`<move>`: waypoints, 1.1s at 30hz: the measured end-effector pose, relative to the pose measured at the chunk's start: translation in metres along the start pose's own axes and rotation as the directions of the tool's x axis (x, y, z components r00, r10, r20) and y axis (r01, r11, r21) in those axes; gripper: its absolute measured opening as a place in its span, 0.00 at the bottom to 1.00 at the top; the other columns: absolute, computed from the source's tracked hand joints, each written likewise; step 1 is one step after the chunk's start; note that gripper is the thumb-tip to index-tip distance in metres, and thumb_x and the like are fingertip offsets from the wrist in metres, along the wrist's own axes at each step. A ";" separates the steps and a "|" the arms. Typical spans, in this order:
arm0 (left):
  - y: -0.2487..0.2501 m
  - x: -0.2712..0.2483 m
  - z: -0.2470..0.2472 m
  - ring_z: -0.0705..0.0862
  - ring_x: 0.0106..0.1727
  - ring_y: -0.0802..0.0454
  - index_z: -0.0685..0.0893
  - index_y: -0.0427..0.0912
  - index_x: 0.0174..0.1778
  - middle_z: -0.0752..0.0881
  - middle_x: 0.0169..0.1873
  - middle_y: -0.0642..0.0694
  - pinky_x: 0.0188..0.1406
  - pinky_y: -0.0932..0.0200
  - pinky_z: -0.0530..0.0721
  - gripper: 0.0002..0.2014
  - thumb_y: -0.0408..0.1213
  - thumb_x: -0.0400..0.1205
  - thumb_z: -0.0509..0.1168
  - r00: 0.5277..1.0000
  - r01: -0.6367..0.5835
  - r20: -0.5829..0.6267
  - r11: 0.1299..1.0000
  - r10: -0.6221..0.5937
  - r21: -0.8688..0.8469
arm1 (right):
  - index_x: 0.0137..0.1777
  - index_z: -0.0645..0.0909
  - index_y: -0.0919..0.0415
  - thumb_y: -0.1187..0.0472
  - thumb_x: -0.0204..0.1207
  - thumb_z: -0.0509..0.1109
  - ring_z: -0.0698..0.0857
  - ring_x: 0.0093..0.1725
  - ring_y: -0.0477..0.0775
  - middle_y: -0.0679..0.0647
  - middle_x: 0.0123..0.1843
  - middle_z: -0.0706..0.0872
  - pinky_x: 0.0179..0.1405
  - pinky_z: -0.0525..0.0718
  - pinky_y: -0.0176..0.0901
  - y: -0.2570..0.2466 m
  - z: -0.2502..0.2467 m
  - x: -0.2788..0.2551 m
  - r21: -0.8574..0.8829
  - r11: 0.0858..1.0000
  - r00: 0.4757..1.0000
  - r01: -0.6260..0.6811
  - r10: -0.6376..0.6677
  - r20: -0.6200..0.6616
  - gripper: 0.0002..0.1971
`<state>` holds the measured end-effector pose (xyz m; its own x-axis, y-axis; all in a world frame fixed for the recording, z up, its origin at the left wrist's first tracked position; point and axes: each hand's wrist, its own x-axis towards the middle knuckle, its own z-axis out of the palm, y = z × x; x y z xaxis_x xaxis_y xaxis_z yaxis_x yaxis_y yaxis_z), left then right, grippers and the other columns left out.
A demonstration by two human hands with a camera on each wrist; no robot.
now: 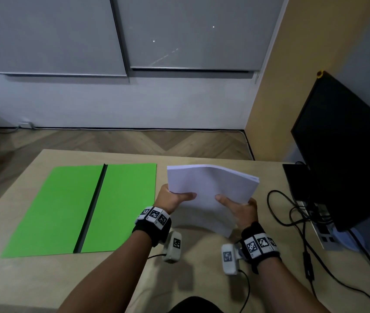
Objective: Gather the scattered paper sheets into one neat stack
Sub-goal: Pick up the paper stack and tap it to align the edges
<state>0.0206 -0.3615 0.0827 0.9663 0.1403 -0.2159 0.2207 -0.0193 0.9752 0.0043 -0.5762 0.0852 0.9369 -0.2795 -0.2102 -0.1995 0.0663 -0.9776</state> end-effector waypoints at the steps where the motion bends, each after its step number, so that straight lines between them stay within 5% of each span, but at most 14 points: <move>1: 0.001 0.002 -0.001 0.90 0.44 0.52 0.89 0.44 0.40 0.93 0.42 0.49 0.55 0.48 0.87 0.18 0.31 0.57 0.86 1.000 -0.004 0.010 1.000 0.004 0.021 | 0.39 0.87 0.61 0.65 0.57 0.88 0.90 0.35 0.46 0.52 0.39 0.92 0.31 0.85 0.35 0.000 -0.001 0.003 -0.002 1.000 1.000 -0.009 0.009 0.007 0.14; 9: 0.023 0.014 0.014 0.89 0.45 0.47 0.89 0.43 0.39 0.91 0.40 0.47 0.50 0.54 0.88 0.15 0.24 0.63 0.83 0.999 0.037 0.000 0.999 -0.037 0.005 | 0.36 0.87 0.60 0.67 0.60 0.86 0.87 0.25 0.37 0.48 0.34 0.89 0.23 0.81 0.29 -0.025 -0.003 0.018 -0.035 0.998 0.998 0.049 -0.048 0.031 0.10; 14: 0.040 0.016 0.030 0.87 0.36 0.54 0.89 0.43 0.38 0.90 0.36 0.50 0.38 0.62 0.85 0.11 0.29 0.66 0.83 1.000 0.012 0.007 1.000 -0.012 0.011 | 0.38 0.89 0.60 0.62 0.57 0.89 0.89 0.37 0.49 0.49 0.39 0.92 0.37 0.86 0.39 -0.034 -0.013 0.035 -0.038 0.993 0.993 0.109 -0.110 -0.028 0.13; 19: 0.015 0.009 0.028 0.86 0.34 0.56 0.88 0.42 0.37 0.89 0.34 0.50 0.31 0.68 0.83 0.13 0.25 0.64 0.83 0.996 0.069 -0.061 0.998 -0.069 0.001 | 0.38 0.88 0.60 0.62 0.57 0.88 0.89 0.39 0.51 0.52 0.40 0.92 0.40 0.86 0.43 -0.002 -0.010 0.023 -0.066 0.998 0.999 0.013 -0.015 -0.030 0.13; 24: 0.024 0.015 0.032 0.89 0.42 0.48 0.88 0.43 0.37 0.91 0.39 0.46 0.45 0.55 0.88 0.14 0.30 0.61 0.85 0.997 0.057 -0.048 0.998 -0.055 0.033 | 0.35 0.86 0.57 0.65 0.61 0.87 0.86 0.33 0.41 0.44 0.35 0.89 0.31 0.83 0.34 -0.014 -0.011 0.024 -0.017 1.000 0.999 0.023 -0.024 -0.048 0.11; 26: 0.028 0.015 0.037 0.91 0.45 0.45 0.90 0.40 0.40 0.92 0.42 0.43 0.48 0.51 0.90 0.16 0.33 0.60 0.86 0.998 0.062 -0.026 0.997 -0.061 0.035 | 0.37 0.86 0.57 0.64 0.61 0.87 0.87 0.35 0.44 0.45 0.37 0.89 0.35 0.84 0.37 -0.016 -0.018 0.028 0.001 0.999 0.997 0.048 -0.048 -0.057 0.11; 33: 0.016 0.012 0.040 0.89 0.40 0.50 0.89 0.44 0.37 0.91 0.37 0.49 0.40 0.59 0.87 0.14 0.31 0.62 0.85 0.995 0.096 -0.040 0.995 -0.095 0.016 | 0.38 0.88 0.58 0.60 0.57 0.89 0.89 0.40 0.49 0.51 0.42 0.92 0.44 0.87 0.43 -0.005 -0.017 0.030 -0.059 0.998 0.997 0.017 -0.021 -0.070 0.13</move>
<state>0.0410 -0.3993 0.0933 0.9347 0.1813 -0.3057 0.3145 -0.0213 0.9490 0.0285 -0.6007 0.0840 0.9183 -0.3475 -0.1896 -0.2004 0.0048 -0.9797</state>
